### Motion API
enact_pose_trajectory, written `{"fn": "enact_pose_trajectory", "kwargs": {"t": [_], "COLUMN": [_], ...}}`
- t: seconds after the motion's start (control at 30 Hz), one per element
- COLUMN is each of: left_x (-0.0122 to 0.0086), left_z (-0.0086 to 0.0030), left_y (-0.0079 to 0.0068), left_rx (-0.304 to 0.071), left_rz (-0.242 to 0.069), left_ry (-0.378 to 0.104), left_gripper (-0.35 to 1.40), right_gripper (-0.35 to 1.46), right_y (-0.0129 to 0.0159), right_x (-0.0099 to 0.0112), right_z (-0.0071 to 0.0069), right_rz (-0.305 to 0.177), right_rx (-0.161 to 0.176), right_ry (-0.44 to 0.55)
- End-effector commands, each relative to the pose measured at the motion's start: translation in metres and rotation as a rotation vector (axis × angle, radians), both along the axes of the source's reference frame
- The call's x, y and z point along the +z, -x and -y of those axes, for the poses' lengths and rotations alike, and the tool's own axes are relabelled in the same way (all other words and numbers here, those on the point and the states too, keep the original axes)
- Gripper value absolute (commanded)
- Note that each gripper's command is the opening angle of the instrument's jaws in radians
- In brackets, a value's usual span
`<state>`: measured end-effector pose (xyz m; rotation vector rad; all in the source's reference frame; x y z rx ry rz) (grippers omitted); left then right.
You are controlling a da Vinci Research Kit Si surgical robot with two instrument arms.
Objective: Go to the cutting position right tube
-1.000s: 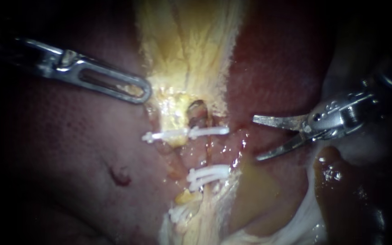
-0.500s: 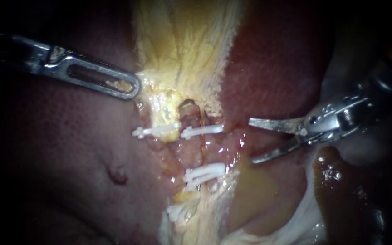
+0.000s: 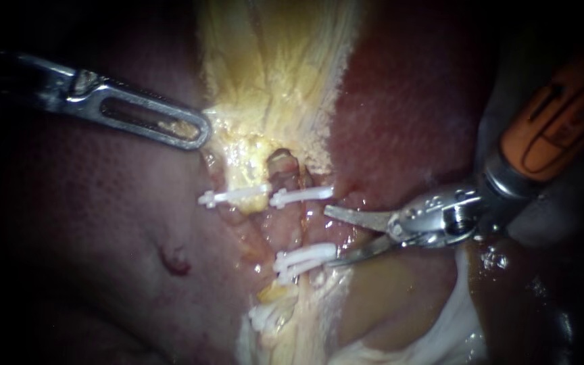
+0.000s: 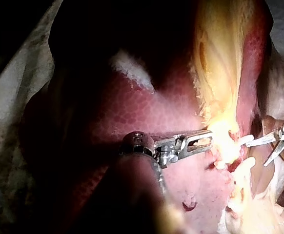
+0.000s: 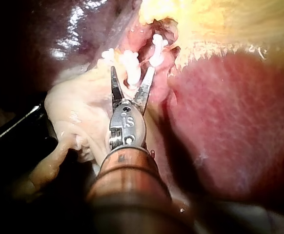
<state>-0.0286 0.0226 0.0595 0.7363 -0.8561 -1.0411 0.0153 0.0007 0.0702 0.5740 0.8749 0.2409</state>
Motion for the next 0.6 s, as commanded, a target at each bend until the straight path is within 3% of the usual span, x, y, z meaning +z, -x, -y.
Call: {"fn": "enact_pose_trajectory", "kwargs": {"t": [0.03,0.2,0.37,0.6], "left_x": [0.0001,0.0001,0.0001,0.0001], "left_z": [0.0,0.0001,0.0001,0.0001], "left_y": [0.0,0.0001,0.0001,0.0001], "left_rx": [0.0,-0.001,-0.001,-0.001], "left_rz": [0.0,-0.001,-0.001,-0.001], "left_ry": [0.0,0.001,0.001,0.001], "left_gripper": [-0.35,-0.35,-0.35,-0.35], "right_gripper": [1.45,1.43,1.43,1.41], "right_y": [-0.0001,-0.0008,-0.0019,-0.0041], "right_x": [0.0003,0.0017,0.003,0.0041], "right_z": [-0.0001,-0.0005,-0.0006,-0.0007], "right_rz": [0.0,0.0,-0.034,-0.076], "right_rx": [-0.004,-0.007,-0.002,-0.021], "right_ry": [-0.015,-0.073,-0.134,-0.195]}}
